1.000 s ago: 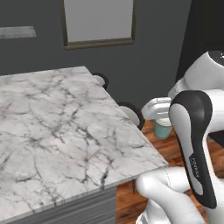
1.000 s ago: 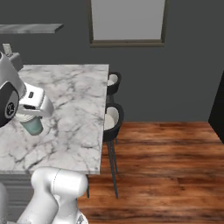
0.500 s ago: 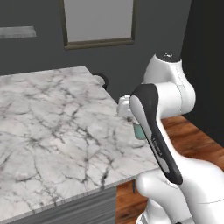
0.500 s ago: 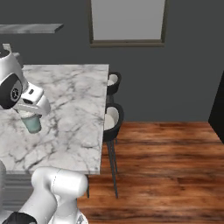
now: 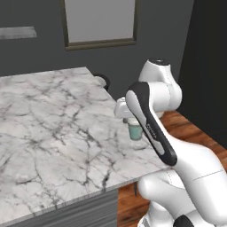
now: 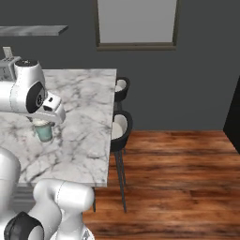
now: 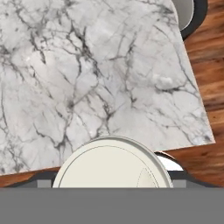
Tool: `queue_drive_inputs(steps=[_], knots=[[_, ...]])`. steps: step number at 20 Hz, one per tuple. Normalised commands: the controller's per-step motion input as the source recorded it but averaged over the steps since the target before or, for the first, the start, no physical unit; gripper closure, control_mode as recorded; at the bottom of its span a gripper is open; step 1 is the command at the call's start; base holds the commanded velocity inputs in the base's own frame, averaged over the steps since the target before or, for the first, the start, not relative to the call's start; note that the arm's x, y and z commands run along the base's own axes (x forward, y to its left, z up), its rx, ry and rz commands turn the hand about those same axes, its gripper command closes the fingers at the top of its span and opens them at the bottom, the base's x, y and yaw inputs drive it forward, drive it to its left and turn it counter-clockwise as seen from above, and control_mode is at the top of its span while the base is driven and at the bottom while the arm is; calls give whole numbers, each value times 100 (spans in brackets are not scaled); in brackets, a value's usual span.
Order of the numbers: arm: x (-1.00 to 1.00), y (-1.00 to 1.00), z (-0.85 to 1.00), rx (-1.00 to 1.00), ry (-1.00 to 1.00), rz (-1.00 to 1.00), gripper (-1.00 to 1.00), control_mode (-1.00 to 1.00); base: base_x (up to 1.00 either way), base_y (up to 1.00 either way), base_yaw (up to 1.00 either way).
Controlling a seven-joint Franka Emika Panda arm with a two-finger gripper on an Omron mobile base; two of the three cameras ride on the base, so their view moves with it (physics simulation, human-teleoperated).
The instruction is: Move the drinks to the dining counter.
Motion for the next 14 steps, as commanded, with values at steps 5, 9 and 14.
queue_drive_inputs(steps=[5,9,14], knots=[[30,1,-31,2,0,10,100,-100,0,0,0],[29,1,-26,3,4,7,100,-100,0,0,0],[26,2,-30,1,4,5,100,-100,0,0,0]])
